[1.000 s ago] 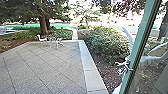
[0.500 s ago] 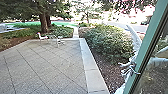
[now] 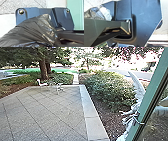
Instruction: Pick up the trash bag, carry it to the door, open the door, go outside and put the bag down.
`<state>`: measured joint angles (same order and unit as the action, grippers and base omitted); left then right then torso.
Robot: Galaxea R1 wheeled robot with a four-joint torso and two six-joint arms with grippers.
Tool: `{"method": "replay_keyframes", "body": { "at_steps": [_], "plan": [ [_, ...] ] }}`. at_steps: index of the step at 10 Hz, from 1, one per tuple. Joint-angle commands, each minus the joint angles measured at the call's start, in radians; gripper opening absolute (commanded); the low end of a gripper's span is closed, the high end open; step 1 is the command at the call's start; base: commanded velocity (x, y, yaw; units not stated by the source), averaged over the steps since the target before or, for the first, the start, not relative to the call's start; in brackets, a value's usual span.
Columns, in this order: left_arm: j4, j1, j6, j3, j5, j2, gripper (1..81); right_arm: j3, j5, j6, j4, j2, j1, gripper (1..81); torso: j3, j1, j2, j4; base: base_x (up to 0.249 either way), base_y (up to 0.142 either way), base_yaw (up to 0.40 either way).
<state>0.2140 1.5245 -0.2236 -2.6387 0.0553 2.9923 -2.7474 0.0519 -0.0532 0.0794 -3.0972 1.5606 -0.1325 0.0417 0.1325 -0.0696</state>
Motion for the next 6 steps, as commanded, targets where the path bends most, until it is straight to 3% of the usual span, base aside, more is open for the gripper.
{"method": "replay_keyframes", "body": {
  "at_steps": [1, 6],
  "plan": [
    [0.005, -0.026, -0.003, 0.005, -0.066, 0.002, 1.0, 0.019, 0.068, 0.010, 0.010, -0.020, -0.036, 81.1, 0.000, 0.000, 0.000, 0.000, 0.088, 0.000, 0.000],
    [0.007, -0.026, -0.003, 0.005, -0.066, 0.002, 1.0, 0.016, 0.068, 0.010, 0.008, -0.020, -0.032, 81.1, 0.000, 0.000, 0.000, 0.000, 0.090, 0.000, 0.000]
  ]
}}
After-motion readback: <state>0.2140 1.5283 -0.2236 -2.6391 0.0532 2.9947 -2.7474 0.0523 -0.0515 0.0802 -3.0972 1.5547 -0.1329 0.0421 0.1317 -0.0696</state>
